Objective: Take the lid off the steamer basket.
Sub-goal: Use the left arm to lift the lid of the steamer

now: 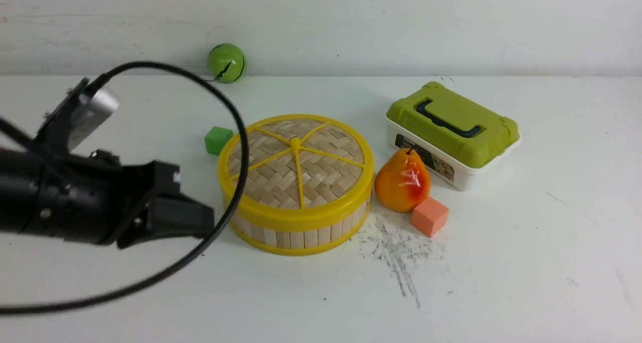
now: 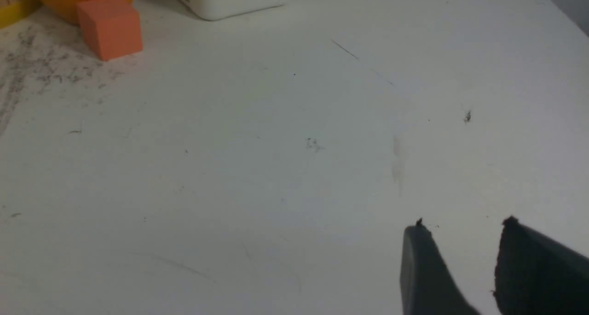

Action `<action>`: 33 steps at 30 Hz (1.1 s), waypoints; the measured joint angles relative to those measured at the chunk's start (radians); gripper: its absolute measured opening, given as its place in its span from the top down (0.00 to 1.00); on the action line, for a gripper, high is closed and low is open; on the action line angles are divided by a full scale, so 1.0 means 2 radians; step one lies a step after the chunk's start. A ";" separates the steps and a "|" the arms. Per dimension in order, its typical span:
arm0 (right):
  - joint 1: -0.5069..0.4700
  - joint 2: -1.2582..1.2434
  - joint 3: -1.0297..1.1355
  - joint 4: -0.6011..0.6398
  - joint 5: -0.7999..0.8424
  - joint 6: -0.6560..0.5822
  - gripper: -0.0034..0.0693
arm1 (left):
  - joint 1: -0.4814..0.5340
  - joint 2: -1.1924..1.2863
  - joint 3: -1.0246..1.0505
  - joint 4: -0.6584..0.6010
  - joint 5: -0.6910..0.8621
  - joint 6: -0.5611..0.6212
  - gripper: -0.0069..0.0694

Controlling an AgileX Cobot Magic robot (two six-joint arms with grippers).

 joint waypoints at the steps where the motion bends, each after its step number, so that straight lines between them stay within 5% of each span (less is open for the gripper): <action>1: 0.000 0.000 0.000 0.000 0.000 0.000 0.62 | 0.000 0.037 -0.032 -0.004 0.019 0.005 0.93; 7: 0.000 0.000 0.000 0.000 0.000 0.000 0.62 | -0.001 0.127 -0.149 0.050 0.045 -0.037 0.93; 14: 0.000 0.000 0.000 0.000 0.000 0.000 0.62 | -0.066 0.219 -0.323 0.248 0.056 -0.175 0.93; 19: 0.000 0.000 0.000 0.000 0.000 0.000 0.62 | -0.137 0.289 -0.437 0.372 0.065 -0.213 0.91; 27: 0.000 0.000 0.000 0.000 0.000 0.000 0.62 | -0.198 0.389 -0.549 0.458 0.071 -0.236 0.66; 33: 0.000 0.000 0.000 0.000 0.000 0.000 0.62 | -0.200 0.448 -0.574 0.497 0.053 -0.311 0.43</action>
